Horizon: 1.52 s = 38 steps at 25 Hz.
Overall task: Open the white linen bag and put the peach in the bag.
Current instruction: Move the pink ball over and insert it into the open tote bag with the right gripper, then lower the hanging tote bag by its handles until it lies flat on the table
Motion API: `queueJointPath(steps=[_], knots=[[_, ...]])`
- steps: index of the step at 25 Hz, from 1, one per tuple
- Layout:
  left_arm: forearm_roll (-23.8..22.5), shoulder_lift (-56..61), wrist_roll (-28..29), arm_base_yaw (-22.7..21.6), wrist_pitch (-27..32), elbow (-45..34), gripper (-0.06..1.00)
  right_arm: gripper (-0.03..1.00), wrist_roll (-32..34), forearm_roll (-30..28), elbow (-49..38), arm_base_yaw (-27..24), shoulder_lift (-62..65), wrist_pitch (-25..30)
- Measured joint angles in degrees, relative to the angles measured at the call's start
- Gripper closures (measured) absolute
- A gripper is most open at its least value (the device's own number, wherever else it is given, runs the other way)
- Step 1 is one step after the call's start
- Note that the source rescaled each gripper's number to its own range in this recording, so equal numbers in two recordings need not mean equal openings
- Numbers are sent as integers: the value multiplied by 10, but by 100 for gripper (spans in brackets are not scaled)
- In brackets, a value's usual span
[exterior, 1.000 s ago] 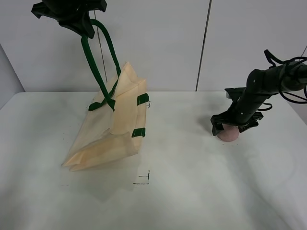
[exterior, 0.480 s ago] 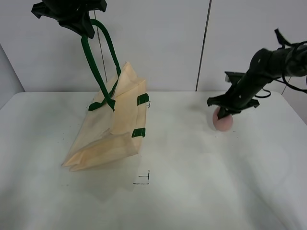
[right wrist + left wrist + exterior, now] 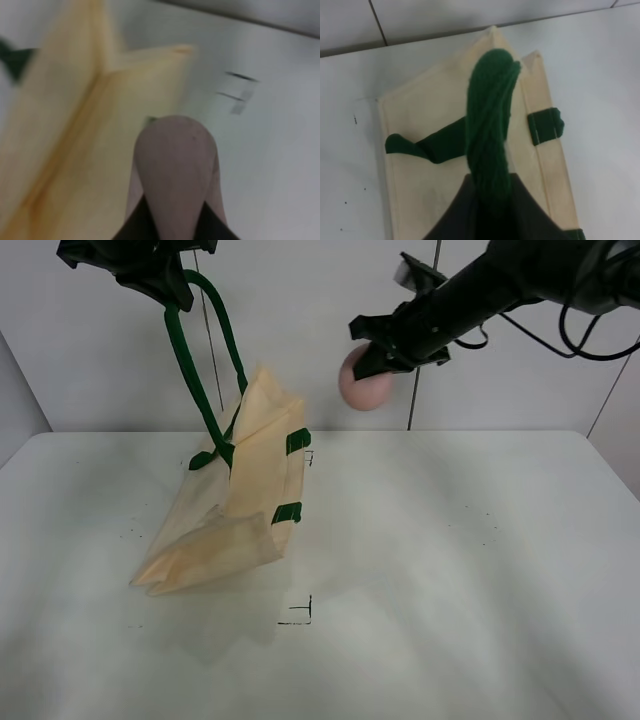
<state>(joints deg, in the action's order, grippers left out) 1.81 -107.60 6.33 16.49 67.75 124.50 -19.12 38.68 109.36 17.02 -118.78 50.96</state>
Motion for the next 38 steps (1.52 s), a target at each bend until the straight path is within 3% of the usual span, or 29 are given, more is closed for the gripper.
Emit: queueJointPath(steps=[7, 13, 15, 18, 19, 21, 24, 27, 33, 36, 38], knots=[[1, 0, 0, 0, 0, 0, 94, 97, -1, 18, 0, 108, -69, -67], [1, 0, 0, 0, 0, 0, 94, 92, -26, 67, 0, 145, -129, -102], [1, 0, 0, 0, 0, 0, 94, 71, -42, 81, 0, 147, -137, -110], [1, 0, 0, 0, 0, 0, 94, 21, -51, 83, 0, 148, -141, -115], [1, 0, 0, 0, 0, 0, 94, 12, -52, 81, 0, 148, -141, -116], [1, 0, 0, 0, 0, 0, 94, 2, -53, 76, 0, 148, -141, -116], [1, 0, 0, 0, 0, 0, 94, -2, -43, 58, 8, 147, -141, -106], [0, 0, 0, 0, 0, 0, 94, -3, -6, 6, 46, 140, -141, -44], [1, 0, 0, 0, 0, 0, 94, -3, 150, -232, 174, 125, -141, 96], [1, 0, 0, 0, 0, 0, 94, -3, 185, -316, 196, 114, -139, 126], [1, 0, 0, 0, 0, 0, 94, -3, 191, -336, 196, 102, -139, 144]])
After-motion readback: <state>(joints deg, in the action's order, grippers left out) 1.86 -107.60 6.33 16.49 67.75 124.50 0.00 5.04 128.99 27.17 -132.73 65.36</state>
